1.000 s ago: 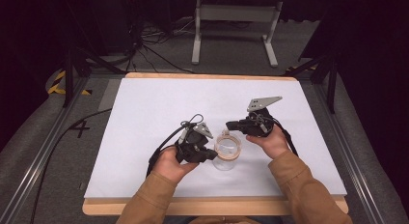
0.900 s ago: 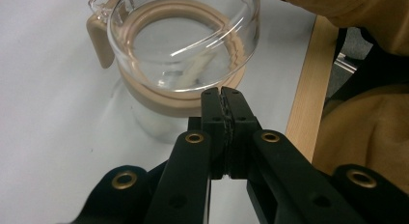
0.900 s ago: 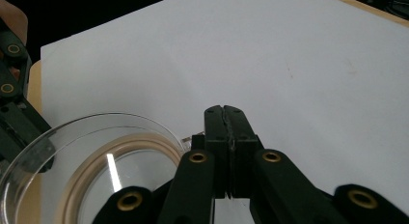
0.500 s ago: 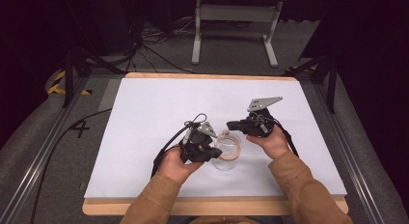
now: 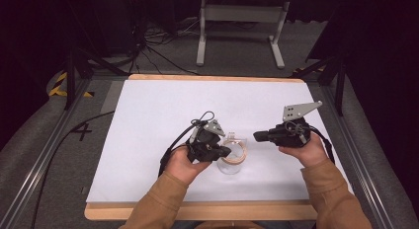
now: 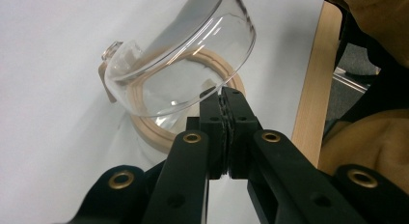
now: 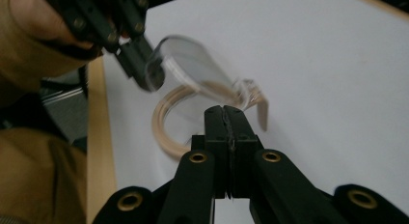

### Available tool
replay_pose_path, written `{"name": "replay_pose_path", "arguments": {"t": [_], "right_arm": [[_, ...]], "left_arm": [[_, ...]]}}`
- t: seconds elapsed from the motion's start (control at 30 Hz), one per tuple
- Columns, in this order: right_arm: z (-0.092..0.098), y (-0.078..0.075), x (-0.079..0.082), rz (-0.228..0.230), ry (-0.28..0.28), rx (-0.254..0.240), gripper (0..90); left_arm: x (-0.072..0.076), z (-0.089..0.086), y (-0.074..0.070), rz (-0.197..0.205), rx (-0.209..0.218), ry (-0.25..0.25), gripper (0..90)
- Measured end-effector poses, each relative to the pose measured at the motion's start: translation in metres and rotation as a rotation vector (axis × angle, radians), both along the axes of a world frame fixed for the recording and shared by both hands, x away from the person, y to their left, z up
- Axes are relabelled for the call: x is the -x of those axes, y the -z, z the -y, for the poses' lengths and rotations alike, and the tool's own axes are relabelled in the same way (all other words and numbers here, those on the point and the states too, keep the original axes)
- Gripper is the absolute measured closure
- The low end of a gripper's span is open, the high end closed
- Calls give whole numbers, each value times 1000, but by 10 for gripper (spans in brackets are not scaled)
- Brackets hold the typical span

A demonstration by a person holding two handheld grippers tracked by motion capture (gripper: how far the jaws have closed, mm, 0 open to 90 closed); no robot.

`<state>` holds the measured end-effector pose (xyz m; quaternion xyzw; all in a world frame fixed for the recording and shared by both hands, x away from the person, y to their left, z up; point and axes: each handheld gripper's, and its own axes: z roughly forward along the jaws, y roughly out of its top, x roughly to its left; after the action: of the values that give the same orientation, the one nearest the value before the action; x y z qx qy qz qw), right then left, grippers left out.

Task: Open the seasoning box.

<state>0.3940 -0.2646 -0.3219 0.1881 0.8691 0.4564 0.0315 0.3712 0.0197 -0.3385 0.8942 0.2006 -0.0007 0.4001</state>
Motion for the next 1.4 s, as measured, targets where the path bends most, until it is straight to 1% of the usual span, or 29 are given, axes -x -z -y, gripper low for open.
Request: {"name": "replay_pose_path", "arguments": {"t": [0.07,0.1,0.13,0.17,0.2,0.23,0.27,0.3,0.33,0.37,0.4,0.47,0.53,0.57,0.63,0.7,0.73,0.8,0.87,0.93,0.97,1.07,1.1,1.17,1.27,1.3,1.33,1.37,1.4], "right_arm": [[-1,5,2,-16,-33,38,895],[-4,8,4,-20,-50,61,895],[-8,11,7,-25,-68,79,896],[-8,11,7,-25,-68,79,896],[-11,12,8,-24,-74,84,896],[-15,15,8,-29,-86,95,895],[-17,16,9,-30,-91,100,895],[-19,18,9,-33,-93,104,896],[-20,19,10,-38,-94,107,895],[-20,19,10,-38,-94,107,895],[-21,20,10,-40,-99,113,895],[-25,24,12,-45,-111,127,896],[-26,26,14,-50,-115,139,895],[-25,26,15,-52,-112,139,895],[-23,27,16,-52,-104,137,895],[-20,27,18,-54,-92,135,895],[-17,27,19,-53,-82,134,895],[-15,27,19,-52,-78,131,895],[-10,27,20,-53,-62,127,895],[-8,27,21,-50,-54,126,895],[-7,27,21,-50,-49,126,895],[-5,27,22,-51,-44,124,895],[-4,27,22,-51,-41,124,895],[-3,27,22,-48,-34,122,895],[-2,25,23,-43,-29,117,895],[-1,25,23,-40,-25,113,895],[-1,24,23,-38,-25,109,895],[-1,24,22,-35,-23,104,894],[-1,24,22,-33,-15,105,895]], "left_arm": [[-2,0,-2,11,3,3,876],[-1,0,-2,5,9,-6,876],[-3,0,-4,16,27,-11,874],[-3,0,-4,16,27,-11,873],[-3,-1,-4,16,35,-19,873],[-5,-2,-5,16,56,-30,872],[-5,-2,-5,16,56,-30,872],[-6,-3,-6,30,67,-40,872],[-6,-3,-6,31,80,-51,872],[-6,-3,-6,31,80,-51,872],[-8,-4,-7,37,93,-62,872],[-10,-6,-8,42,104,-73,872],[-12,-5,-8,57,115,-89,870],[-14,-6,-8,61,110,-91,869],[-17,-6,-8,67,137,-117,862],[-20,-7,-8,57,156,-142,850],[-24,-8,-7,52,172,-152,829],[-26,-9,-7,53,181,-153,802],[-31,-11,-6,43,204,-172,805],[-32,-12,-6,43,209,-180,809],[-36,-14,-5,41,217,-186,810],[-38,-16,-3,26,235,-201,810],[-40,-17,-3,29,240,-204,811],[-39,-17,-4,24,241,-201,814],[-36,-17,-6,33,240,-194,813],[-35,-17,-7,41,239,-188,810],[-33,-17,-9,61,232,-178,807],[-31,-17,-12,66,218,-172,801],[-28,-16,-14,75,221,-168,794]]}}
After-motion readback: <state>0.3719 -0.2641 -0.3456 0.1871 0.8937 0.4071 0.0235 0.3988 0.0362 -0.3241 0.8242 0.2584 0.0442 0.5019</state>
